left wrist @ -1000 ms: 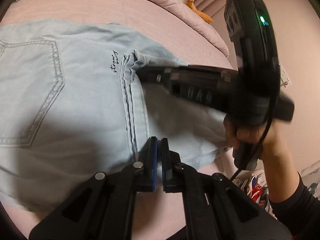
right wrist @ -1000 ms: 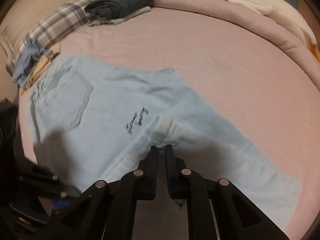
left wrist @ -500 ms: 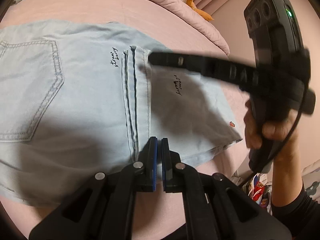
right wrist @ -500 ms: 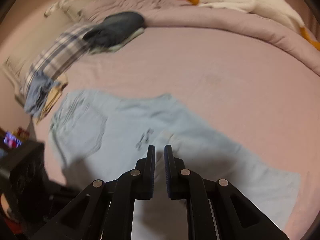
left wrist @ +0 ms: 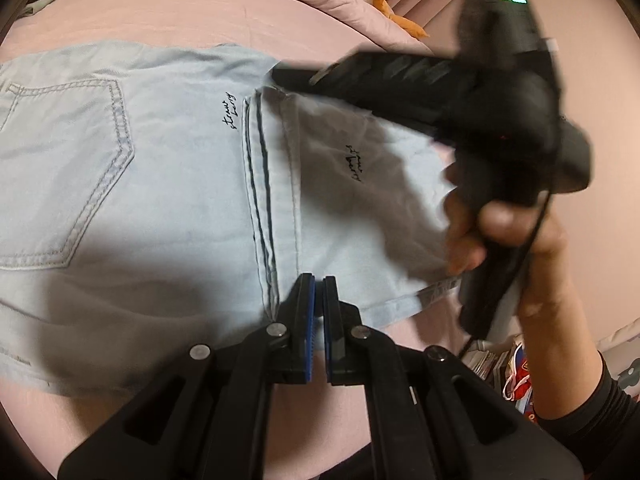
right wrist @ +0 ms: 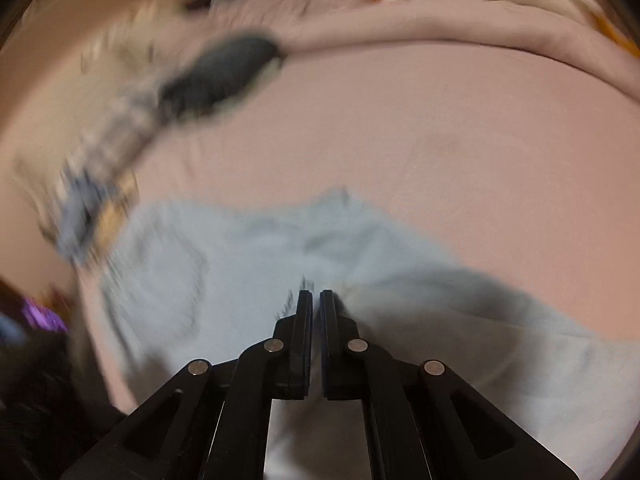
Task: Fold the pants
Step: 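Grasp the folded edge with the left tool and press it flat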
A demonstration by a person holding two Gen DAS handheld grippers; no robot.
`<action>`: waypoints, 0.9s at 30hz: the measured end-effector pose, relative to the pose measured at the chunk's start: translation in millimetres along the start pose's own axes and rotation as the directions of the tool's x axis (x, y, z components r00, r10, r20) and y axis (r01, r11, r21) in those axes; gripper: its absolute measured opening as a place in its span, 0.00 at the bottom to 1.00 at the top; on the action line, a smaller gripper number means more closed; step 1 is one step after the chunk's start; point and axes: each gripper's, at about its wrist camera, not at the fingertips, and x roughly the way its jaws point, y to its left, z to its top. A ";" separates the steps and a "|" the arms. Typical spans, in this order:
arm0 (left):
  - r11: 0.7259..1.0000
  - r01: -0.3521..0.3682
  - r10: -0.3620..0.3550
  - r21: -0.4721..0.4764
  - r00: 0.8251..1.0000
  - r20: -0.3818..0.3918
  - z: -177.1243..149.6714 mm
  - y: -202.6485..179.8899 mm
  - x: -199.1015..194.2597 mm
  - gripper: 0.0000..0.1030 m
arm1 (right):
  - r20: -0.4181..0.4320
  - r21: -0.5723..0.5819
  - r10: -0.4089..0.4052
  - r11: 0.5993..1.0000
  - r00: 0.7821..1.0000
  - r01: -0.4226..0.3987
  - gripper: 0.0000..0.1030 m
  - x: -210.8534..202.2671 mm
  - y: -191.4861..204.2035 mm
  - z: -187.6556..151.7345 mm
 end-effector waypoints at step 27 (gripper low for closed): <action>1.000 0.004 -0.004 0.025 1.000 -0.001 7.4 -5.6 -8.2 0.16 | 0.008 -0.076 -0.003 0.997 1.000 0.004 0.00 -25.6 24.1 -25.3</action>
